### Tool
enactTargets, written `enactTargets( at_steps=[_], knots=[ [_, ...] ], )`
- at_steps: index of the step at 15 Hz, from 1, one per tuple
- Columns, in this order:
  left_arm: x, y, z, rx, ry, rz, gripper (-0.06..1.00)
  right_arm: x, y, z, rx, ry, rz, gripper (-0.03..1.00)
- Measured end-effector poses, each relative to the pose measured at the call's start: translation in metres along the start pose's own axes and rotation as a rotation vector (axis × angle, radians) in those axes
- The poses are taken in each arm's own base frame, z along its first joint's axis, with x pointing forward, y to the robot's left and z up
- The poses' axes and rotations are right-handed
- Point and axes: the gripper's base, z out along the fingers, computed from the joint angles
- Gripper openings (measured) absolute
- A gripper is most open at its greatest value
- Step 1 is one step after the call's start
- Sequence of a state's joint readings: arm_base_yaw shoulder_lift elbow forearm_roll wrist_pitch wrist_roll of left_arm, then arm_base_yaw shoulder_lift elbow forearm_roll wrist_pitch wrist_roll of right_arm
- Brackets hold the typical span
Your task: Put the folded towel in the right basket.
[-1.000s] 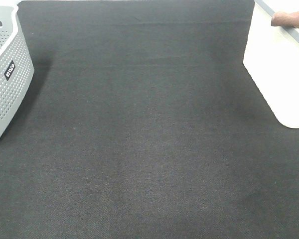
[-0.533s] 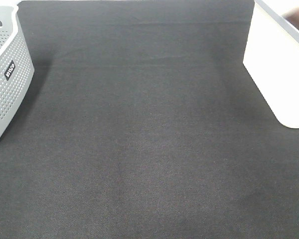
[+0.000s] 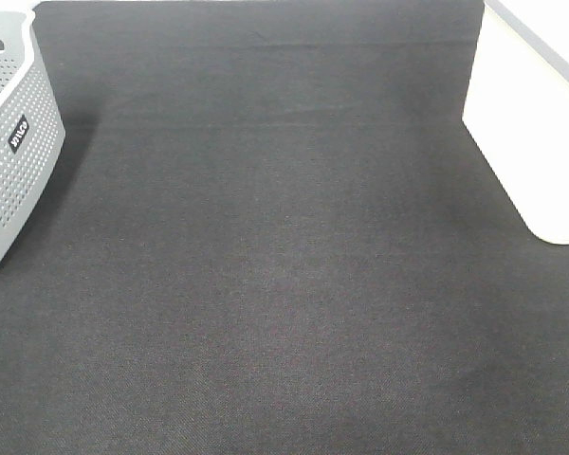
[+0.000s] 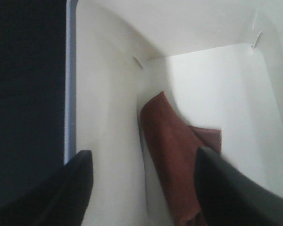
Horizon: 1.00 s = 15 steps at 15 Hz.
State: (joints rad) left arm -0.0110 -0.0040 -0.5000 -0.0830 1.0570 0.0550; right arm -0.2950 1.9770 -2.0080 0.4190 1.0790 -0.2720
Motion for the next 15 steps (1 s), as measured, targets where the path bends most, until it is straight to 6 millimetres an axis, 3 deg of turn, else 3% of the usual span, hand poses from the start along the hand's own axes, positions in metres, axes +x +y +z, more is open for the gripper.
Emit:
enactTargets(
  at_steps=[4,8,12,15],
  knots=[
    [0.0,0.0,0.0,0.0,0.0,0.0,0.87,0.014,0.065,-0.003,0.05,0.148,-0.058,0.6],
    [0.0,0.0,0.0,0.0,0.0,0.0,0.87,0.022,0.108,-0.021,0.037,0.139,-0.091,0.6],
    [0.0,0.0,0.0,0.0,0.0,0.0,0.87,0.054,0.118,-0.064,0.031,0.151,-0.088,0.6],
    [0.0,0.0,0.0,0.0,0.0,0.0,0.87,0.104,0.117,-0.109,0.038,0.169,-0.085,0.6]
  ],
)
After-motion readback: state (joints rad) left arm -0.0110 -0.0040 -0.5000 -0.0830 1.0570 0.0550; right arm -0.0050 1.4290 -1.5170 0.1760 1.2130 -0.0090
